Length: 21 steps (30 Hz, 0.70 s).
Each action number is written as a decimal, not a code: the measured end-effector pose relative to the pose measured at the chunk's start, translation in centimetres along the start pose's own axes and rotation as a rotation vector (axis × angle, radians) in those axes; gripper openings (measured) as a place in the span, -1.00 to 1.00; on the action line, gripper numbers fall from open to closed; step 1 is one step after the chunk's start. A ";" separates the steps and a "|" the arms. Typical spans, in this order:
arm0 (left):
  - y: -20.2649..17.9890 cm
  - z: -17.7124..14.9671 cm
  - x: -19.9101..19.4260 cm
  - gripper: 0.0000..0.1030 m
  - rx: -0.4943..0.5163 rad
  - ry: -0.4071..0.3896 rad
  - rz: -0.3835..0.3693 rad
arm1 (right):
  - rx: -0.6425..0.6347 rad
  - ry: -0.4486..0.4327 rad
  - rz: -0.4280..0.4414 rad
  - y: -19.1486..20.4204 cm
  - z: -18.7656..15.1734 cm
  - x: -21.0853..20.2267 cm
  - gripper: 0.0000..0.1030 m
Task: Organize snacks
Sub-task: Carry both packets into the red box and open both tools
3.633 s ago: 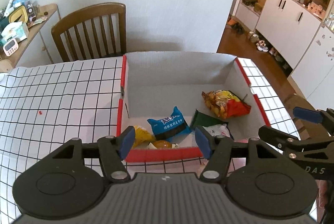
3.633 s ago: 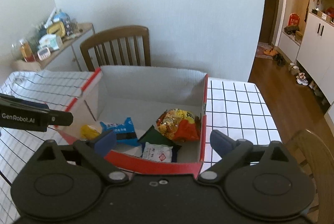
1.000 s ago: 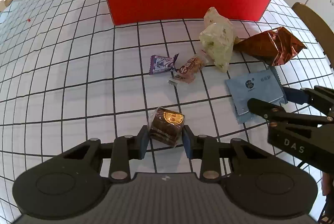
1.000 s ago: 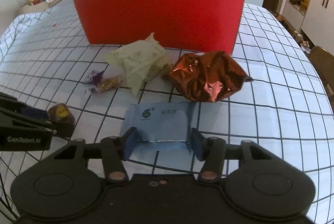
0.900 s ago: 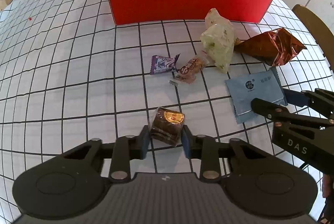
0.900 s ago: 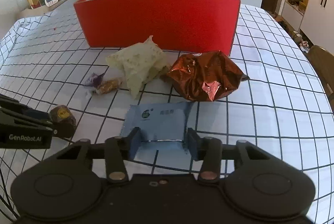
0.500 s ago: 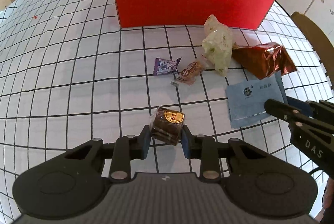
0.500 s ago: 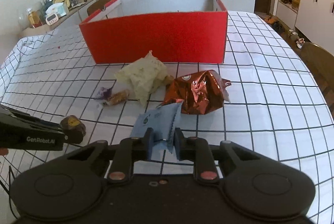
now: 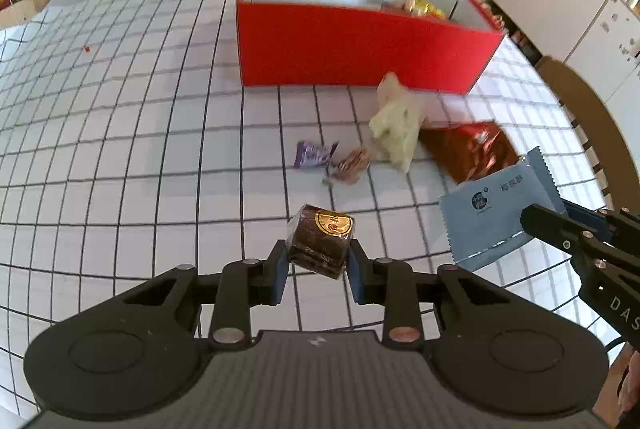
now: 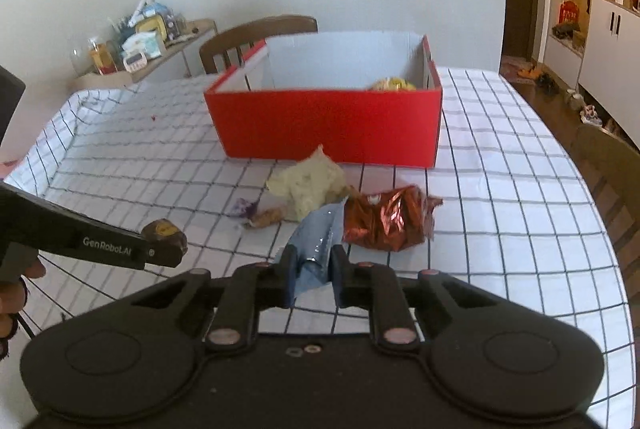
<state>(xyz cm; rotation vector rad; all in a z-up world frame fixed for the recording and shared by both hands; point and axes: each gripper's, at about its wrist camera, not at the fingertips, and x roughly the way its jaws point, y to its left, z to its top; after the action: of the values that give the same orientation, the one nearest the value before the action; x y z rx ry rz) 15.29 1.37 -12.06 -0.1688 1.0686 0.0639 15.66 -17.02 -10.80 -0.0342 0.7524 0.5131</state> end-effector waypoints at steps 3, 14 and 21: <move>-0.3 0.7 -1.3 -0.42 -0.001 -0.022 -0.002 | 0.000 -0.024 0.009 0.0 1.0 -0.9 -0.69; -1.3 5.3 -5.0 -0.42 0.006 -0.128 -0.014 | -0.062 -0.089 0.018 0.4 5.5 -2.4 -0.69; -2.0 9.0 -6.0 -0.42 0.018 -0.184 -0.008 | -0.067 -0.141 0.002 -0.4 8.8 -2.2 -0.69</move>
<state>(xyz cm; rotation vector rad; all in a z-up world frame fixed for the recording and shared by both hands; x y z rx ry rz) 20.48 1.08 -2.30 -0.1481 0.8850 0.0614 20.19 -16.47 -2.90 -0.0589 0.5972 0.5366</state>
